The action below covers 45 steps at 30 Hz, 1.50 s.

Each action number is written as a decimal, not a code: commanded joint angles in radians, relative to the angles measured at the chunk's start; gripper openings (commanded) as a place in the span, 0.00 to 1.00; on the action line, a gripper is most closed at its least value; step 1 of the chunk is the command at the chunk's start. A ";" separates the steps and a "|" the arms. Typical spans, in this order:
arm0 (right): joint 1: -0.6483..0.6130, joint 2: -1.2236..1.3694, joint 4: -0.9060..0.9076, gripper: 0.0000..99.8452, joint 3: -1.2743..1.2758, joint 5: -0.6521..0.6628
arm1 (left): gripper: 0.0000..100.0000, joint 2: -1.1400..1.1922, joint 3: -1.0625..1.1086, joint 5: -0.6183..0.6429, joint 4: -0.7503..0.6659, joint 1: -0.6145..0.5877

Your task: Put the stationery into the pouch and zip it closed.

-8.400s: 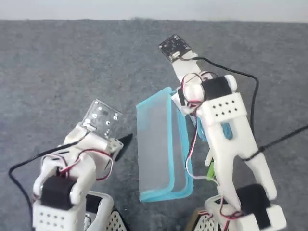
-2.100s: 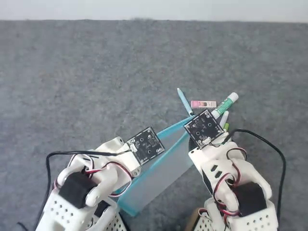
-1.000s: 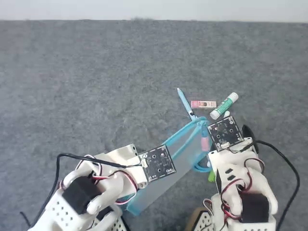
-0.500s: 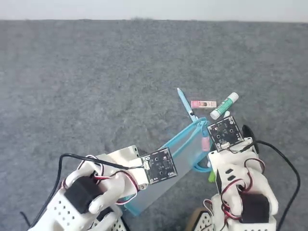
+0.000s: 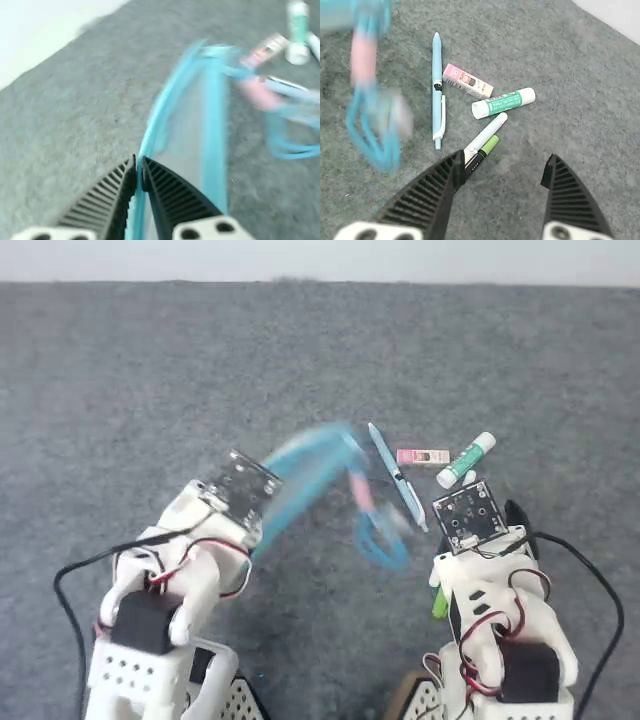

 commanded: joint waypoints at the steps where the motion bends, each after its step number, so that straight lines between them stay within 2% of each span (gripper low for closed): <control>1: 0.012 -0.005 0.015 0.24 -0.003 0.009 | 0.01 -0.009 0.067 0.086 -0.123 -0.031; 7: 0.013 0.002 0.016 0.24 -0.002 0.014 | 0.01 -0.009 0.160 0.307 -0.262 -0.051; 12: 0.013 0.145 0.005 0.24 -0.015 0.017 | 0.01 -0.009 0.165 0.419 -0.322 -0.109; 20: 0.012 0.266 0.005 0.24 -0.064 0.014 | 0.01 -0.009 0.185 0.445 -0.342 -0.149; 29: 0.013 0.277 0.007 0.24 -0.063 0.017 | 0.01 -0.017 0.352 0.442 -0.443 -0.135; 36: 0.015 0.302 0.007 0.24 -0.114 0.018 | 0.01 -0.018 0.332 0.442 -0.440 -0.081; 38: 0.025 0.378 0.012 0.22 -0.167 0.014 | 0.01 -0.018 0.331 0.442 -0.436 -0.046; 43: 0.085 0.723 0.015 0.10 -0.365 -0.029 | 0.01 -0.018 0.335 0.448 -0.440 0.009; 45: 0.093 0.860 0.016 0.09 -0.453 -0.054 | 0.01 -0.018 0.329 0.450 -0.446 0.035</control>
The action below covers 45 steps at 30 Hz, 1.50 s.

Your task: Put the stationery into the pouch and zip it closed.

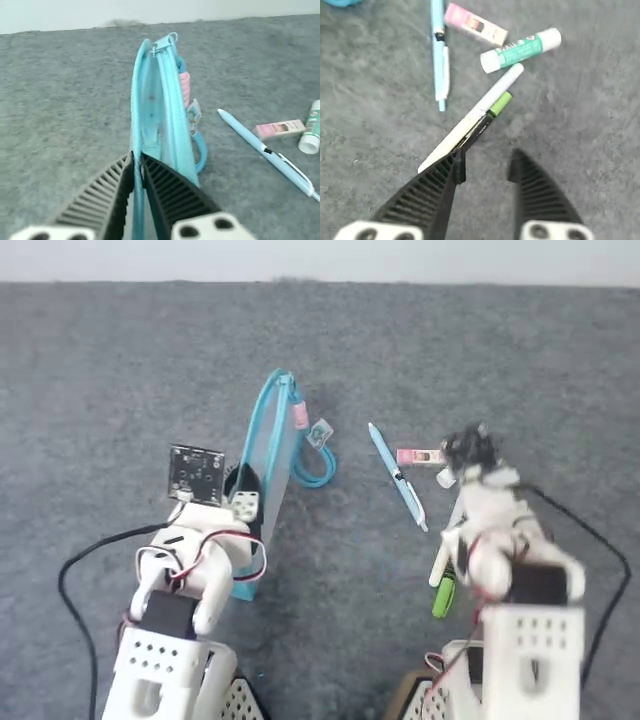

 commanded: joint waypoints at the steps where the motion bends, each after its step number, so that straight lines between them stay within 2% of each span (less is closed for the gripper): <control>1: 0.018 0.271 0.007 0.09 -0.195 -0.057 | 0.01 0.003 -0.007 0.021 -0.015 0.054; 8: 0.018 0.627 0.076 0.11 -0.450 -0.104 | 0.01 0.009 -0.099 0.021 -0.032 0.061; 12: 0.019 0.762 0.128 0.11 -0.546 -0.110 | 0.01 0.009 -0.044 0.044 -0.046 0.060; 16: 0.010 0.814 0.111 0.11 -0.572 -0.180 | 0.01 0.008 -0.005 0.051 -0.057 0.058; 21: 0.008 0.829 0.105 0.11 -0.545 -0.193 | 0.01 0.008 -0.004 0.049 -0.058 -0.041; 25: 0.008 0.855 0.019 0.11 -0.473 -0.273 | 0.01 0.009 0.005 0.049 -0.057 -0.103; 31: -0.025 0.897 -0.097 0.11 -0.361 -0.345 | 0.01 0.003 0.030 0.049 -0.058 -0.109; 45: -0.015 0.901 -0.151 0.11 -0.250 -0.382 | 0.01 0.006 0.073 0.049 -0.132 -0.106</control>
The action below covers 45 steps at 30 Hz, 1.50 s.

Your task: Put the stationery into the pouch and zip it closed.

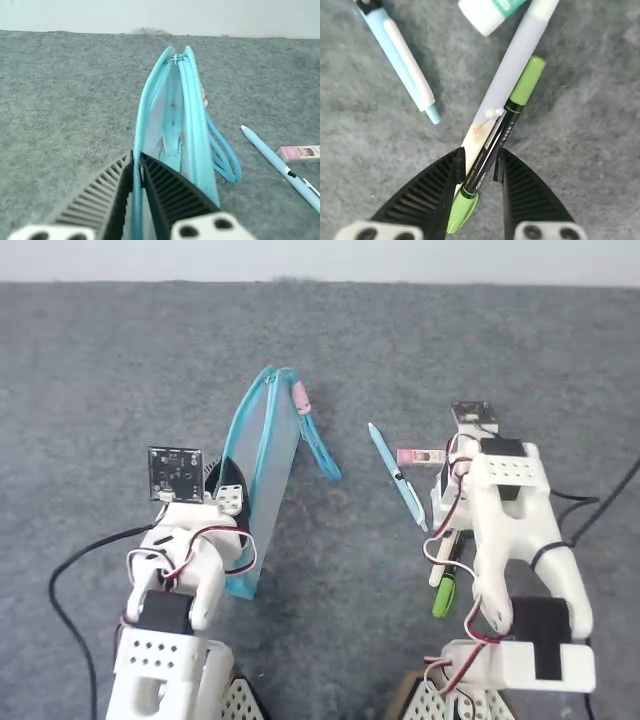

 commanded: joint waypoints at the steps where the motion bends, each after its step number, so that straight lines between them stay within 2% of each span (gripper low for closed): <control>1: 0.002 -0.022 -0.048 0.11 0.037 -0.015 | 0.01 0.006 0.019 0.015 -0.031 0.000; 9: 0.081 -0.018 -0.065 0.11 0.092 -0.011 | 0.01 0.006 0.021 0.015 -0.032 0.000; 13: 0.074 -0.019 -0.142 0.11 0.147 -0.014 | 0.01 0.006 0.021 0.015 -0.032 0.000; 21: 0.076 -0.018 -0.147 0.11 0.158 -0.009 | 0.01 0.006 0.021 0.015 -0.029 0.000; 23: 0.076 -0.018 -0.150 0.08 0.173 -0.005 | 0.01 0.006 0.021 0.015 -0.029 0.000; 25: 0.079 -0.021 -0.143 0.01 0.175 -0.003 | 0.01 0.006 0.022 0.015 -0.029 0.000; 27: 0.084 -0.030 -0.139 0.02 0.173 0.026 | 0.01 0.005 0.030 0.015 -0.032 0.000; 35: 0.073 -0.271 -0.042 0.01 0.080 0.057 | 0.01 0.002 0.036 0.015 -0.034 0.000; 38: 0.033 -0.400 -0.030 0.01 0.023 0.057 | 0.01 0.003 0.036 0.015 -0.034 0.000; 40: -0.036 -0.460 -0.030 0.01 -0.023 0.052 | 0.01 0.003 0.036 0.015 -0.034 0.000; 45: -0.249 -0.484 -0.044 0.01 -0.196 -0.135 | 0.01 0.006 0.036 0.015 -0.034 0.000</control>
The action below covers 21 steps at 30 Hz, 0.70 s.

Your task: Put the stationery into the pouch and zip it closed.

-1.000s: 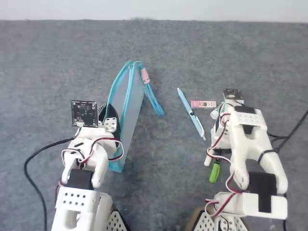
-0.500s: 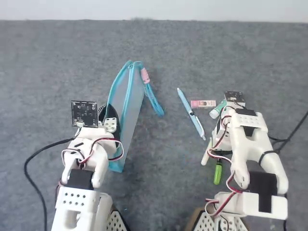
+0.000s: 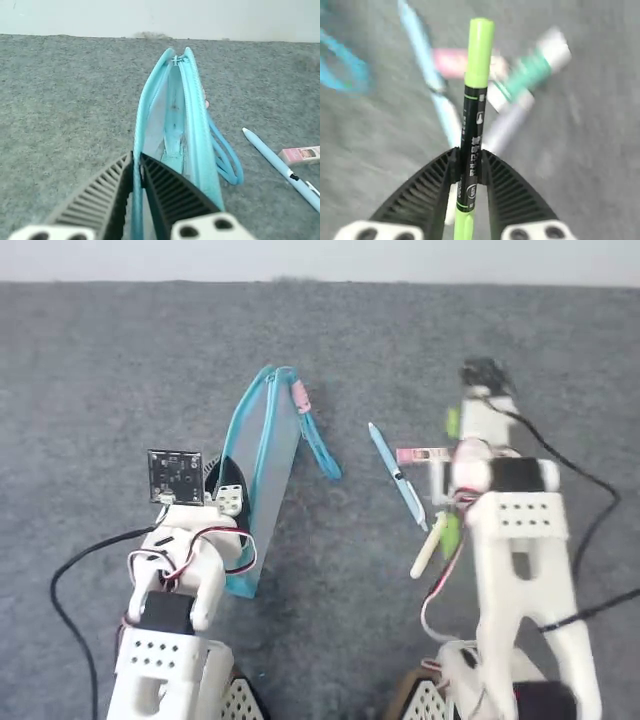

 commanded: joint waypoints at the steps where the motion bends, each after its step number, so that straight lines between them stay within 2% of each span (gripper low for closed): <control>1: -0.142 -0.051 -0.022 0.01 -0.173 -0.110 | 0.01 0.008 0.015 0.015 -0.008 0.002; 5: -0.252 -0.028 -0.125 0.01 -0.276 -0.176 | 0.01 0.008 0.016 0.015 -0.008 0.002; 11: -0.384 0.025 -0.392 0.01 -0.290 -0.265 | 0.01 0.005 0.030 0.015 -0.006 0.043; 21: -0.472 0.228 -0.690 0.01 -0.295 -0.298 | 0.01 0.003 0.030 0.015 -0.006 0.044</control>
